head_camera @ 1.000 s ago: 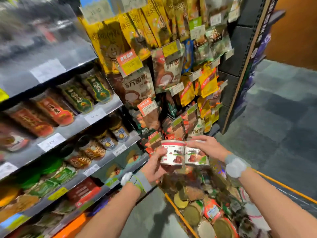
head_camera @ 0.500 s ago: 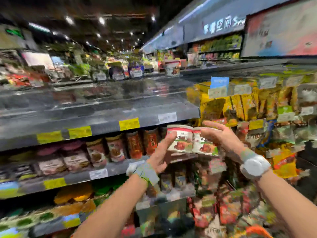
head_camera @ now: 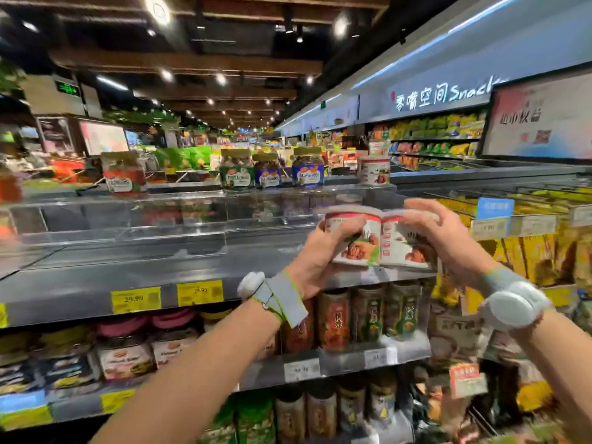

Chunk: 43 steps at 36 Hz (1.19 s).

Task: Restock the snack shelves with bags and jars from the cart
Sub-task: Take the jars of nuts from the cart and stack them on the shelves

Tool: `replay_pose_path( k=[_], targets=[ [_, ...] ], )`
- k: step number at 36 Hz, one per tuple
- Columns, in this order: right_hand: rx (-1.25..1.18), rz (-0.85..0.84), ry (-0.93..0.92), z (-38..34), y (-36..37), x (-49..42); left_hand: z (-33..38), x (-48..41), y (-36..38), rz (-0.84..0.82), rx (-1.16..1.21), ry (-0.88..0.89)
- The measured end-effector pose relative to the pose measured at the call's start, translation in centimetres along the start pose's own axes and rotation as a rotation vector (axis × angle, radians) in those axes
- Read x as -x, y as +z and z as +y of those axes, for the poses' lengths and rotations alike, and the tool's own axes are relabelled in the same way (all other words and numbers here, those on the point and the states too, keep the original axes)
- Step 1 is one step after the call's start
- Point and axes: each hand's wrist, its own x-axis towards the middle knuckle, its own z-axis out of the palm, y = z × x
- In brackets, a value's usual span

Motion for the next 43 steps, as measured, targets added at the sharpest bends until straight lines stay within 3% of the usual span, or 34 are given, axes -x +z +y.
replay_pose_path(
  k=[7, 13, 20, 24, 29, 36, 43],
  targets=[
    [-0.044, -0.023, -0.049, -2.2, 0.3, -3.9, 4.0, -2.4, -1.2, -0.019, -0.114, 0.058],
    [0.114, -0.11, -0.091, -2.1, -0.8, -8.9, 5.4, -5.3, -1.4, 0.007, -0.214, 0.086],
    [0.233, -0.236, -0.145, -1.2, -2.0, -15.7, 5.8, -10.3, -1.6, 0.127, -0.368, 0.118],
    [0.409, -0.278, -0.212, -2.0, -2.7, -19.5, 5.8, -12.9, -2.1, 0.298, -0.483, 0.197],
    [0.561, -0.232, -0.242, -3.1, -3.7, -25.0, 5.5, -14.9, -4.2, 0.454, -0.455, 0.263],
    [0.637, -0.295, -0.256, -3.7, -1.6, -31.2, 5.6, -17.9, -5.9, 0.632, -0.355, 0.378],
    [0.783, -0.385, -0.246, -2.9, 2.3, -34.2, 4.8, -19.5, -6.5, 0.587, -0.363, 0.424]
  ],
)
